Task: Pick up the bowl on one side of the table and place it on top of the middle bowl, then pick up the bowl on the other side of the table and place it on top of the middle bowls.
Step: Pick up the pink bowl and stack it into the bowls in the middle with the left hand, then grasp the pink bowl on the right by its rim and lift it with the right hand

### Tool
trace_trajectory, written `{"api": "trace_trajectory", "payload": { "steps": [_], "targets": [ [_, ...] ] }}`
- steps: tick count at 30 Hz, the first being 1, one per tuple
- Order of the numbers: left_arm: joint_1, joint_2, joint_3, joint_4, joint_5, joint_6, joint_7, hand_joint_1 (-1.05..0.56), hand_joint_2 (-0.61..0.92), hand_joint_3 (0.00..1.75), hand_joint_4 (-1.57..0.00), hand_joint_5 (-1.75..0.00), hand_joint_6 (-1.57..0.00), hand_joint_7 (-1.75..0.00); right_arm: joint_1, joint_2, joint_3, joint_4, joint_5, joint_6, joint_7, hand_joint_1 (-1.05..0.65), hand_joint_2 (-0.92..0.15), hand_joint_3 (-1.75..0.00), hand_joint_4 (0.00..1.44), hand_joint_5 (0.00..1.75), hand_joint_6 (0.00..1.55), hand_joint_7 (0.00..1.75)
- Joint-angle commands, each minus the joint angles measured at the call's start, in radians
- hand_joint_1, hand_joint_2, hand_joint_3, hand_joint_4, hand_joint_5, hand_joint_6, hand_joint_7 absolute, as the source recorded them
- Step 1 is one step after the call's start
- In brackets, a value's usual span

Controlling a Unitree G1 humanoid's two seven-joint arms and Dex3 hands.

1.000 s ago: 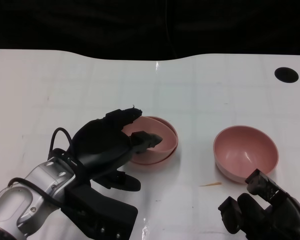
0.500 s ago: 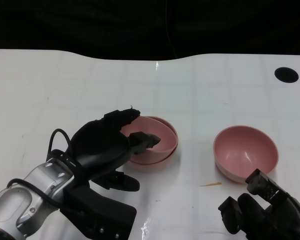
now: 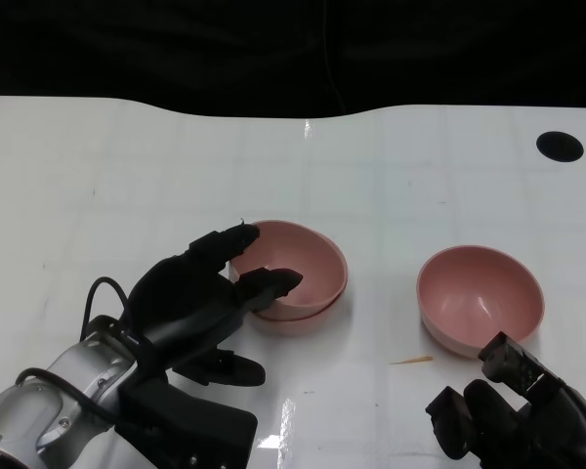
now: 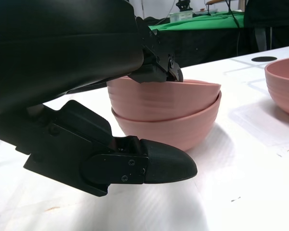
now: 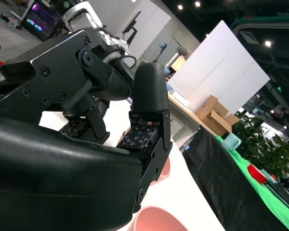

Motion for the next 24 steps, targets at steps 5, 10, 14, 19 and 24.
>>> {"api": "trace_trajectory", "payload": {
  "steps": [5, 10, 14, 19, 24],
  "targets": [
    [-0.018, 0.003, -0.022, 0.055, 0.015, -0.013, 0.062, -0.89, 0.92, 0.54, 0.0, 0.0, -0.28, 0.0, 0.006, -0.019, -0.013, -0.009, 0.009, -0.002, 0.004, -0.05, -0.5, -1.15, 0.81, 1.75, 0.78, 1.45],
    [-0.013, 0.012, -0.02, 0.04, 0.014, -0.012, 0.08, -0.89, 0.92, 0.54, 0.0, 0.0, -0.27, 0.0, 0.003, -0.018, -0.014, -0.003, 0.011, -0.002, 0.007, -0.05, -0.51, -1.15, 0.8, 1.75, 0.77, 1.46],
    [-0.008, 0.018, -0.015, 0.021, 0.011, -0.01, 0.082, -0.89, 0.92, 0.53, 0.0, 0.0, -0.29, -0.01, 0.002, -0.015, -0.017, -0.003, 0.017, 0.004, -0.001, -0.05, -0.5, -1.15, 0.81, 1.75, 0.78, 1.46],
    [0.028, 0.047, 0.015, -0.08, -0.014, -0.002, 0.048, -0.88, 0.92, 0.5, 0.0, 0.0, -0.31, -0.02, 0.002, -0.014, -0.014, -0.001, 0.012, -0.006, 0.005, -0.05, -0.5, -1.16, 0.81, 1.75, 0.78, 1.45],
    [0.068, 0.072, 0.046, -0.156, -0.029, -0.014, 0.067, -0.86, 0.92, 0.47, 0.0, 0.0, -0.32, -0.02, 0.004, -0.011, -0.013, 0.001, 0.006, -0.013, 0.006, -0.06, -0.49, -1.15, 0.81, 1.75, 0.79, 1.44]
  ]
}}
